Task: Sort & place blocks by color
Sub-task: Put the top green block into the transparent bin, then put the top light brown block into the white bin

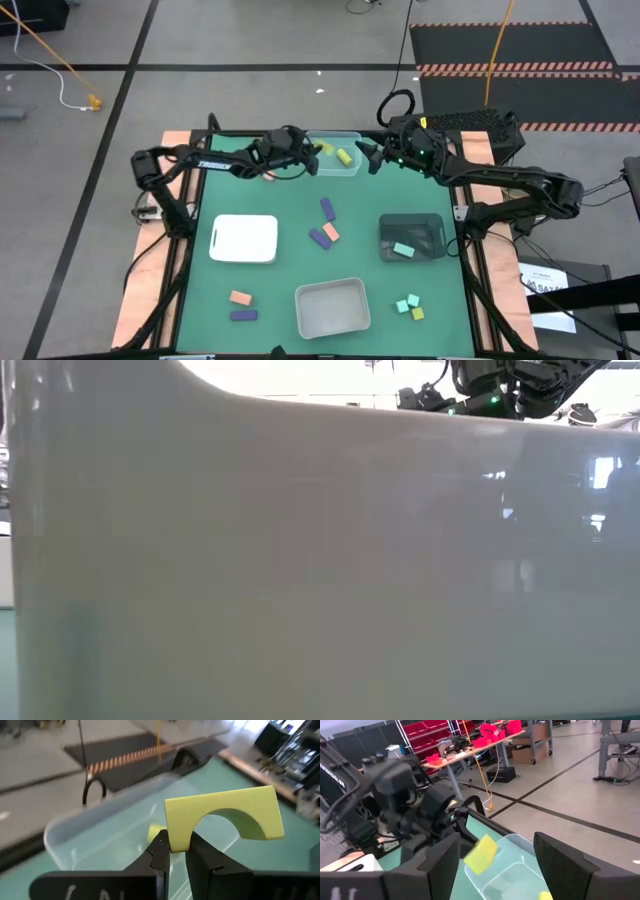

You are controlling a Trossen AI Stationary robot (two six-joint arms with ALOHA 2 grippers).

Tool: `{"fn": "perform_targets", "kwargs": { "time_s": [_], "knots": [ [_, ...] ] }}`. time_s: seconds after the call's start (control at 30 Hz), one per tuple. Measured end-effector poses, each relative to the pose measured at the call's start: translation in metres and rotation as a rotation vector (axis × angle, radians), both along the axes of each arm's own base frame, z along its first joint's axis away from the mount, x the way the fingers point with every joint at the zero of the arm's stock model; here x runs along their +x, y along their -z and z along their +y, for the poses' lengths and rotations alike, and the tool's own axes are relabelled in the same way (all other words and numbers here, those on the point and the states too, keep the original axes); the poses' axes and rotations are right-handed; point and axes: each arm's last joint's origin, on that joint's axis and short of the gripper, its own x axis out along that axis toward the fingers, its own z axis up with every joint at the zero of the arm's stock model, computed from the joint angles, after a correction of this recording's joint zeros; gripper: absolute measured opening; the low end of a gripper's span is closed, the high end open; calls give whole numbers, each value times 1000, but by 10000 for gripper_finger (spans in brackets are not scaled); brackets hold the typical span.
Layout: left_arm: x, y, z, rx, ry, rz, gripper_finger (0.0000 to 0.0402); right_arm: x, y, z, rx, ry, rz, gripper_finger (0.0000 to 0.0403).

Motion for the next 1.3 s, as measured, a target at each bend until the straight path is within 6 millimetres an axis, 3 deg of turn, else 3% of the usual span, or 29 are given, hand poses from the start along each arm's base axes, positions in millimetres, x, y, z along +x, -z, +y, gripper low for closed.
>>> {"fn": "perform_targets", "kwargs": {
  "time_s": [0.23,0.53,0.93,1.07,1.17,1.3],
  "knots": [
    [5,21,2,-76,-23,15,37,-3,4,-10,-17,35,37,242],
    [5,21,2,-29,-2,34,41,-8,7,-17,-9,62,63,242],
    [4,19,6,39,-71,55,154,-14,10,-26,-28,94,116,242],
    [4,9,8,84,-54,-8,178,-14,11,-26,-24,94,122,242],
    [-1,-11,7,147,13,-38,185,-14,11,-26,-24,94,121,242],
    [-22,-37,3,236,154,88,186,-14,11,-26,-24,94,120,242]
  ]
}}
